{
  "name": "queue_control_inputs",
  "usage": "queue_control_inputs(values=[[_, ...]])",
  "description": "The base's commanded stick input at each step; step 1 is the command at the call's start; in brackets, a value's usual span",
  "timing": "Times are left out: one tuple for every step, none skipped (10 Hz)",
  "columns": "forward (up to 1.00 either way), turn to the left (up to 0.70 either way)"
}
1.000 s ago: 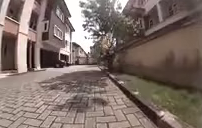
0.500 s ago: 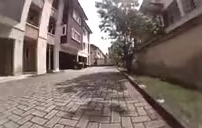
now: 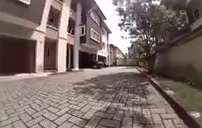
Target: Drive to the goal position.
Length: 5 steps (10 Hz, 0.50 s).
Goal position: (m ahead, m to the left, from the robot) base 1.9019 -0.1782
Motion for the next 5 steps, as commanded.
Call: queue_control_inputs(values=[[0.50, 0.00], [0.50, 0.00], [0.50, 0.00], [0.50, 0.00], [0.50, 0.00]])
